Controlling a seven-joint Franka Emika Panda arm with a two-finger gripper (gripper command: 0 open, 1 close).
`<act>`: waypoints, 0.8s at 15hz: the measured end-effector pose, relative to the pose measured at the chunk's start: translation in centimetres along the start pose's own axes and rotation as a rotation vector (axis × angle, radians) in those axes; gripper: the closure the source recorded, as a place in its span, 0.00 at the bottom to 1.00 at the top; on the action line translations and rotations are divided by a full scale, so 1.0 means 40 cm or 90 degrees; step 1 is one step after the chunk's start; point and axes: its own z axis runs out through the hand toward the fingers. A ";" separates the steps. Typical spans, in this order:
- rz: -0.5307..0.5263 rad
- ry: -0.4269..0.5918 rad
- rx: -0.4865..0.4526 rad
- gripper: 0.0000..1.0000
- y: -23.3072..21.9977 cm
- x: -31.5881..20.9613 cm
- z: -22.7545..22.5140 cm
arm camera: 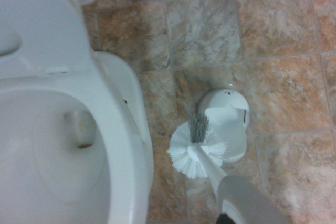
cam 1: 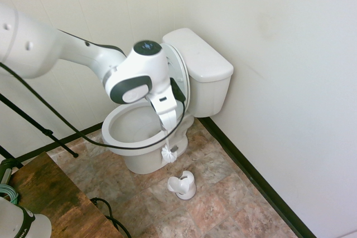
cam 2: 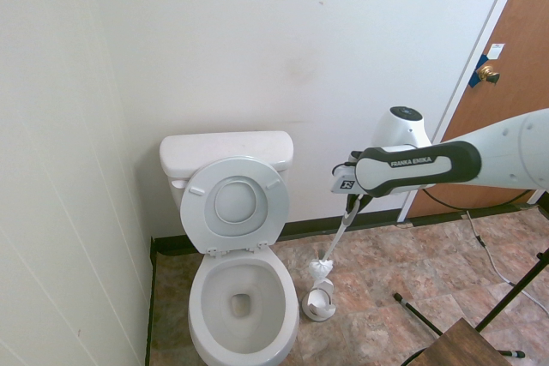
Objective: Clean the toilet
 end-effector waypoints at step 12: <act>-0.086 0.009 0.069 1.00 -0.108 -0.448 -0.032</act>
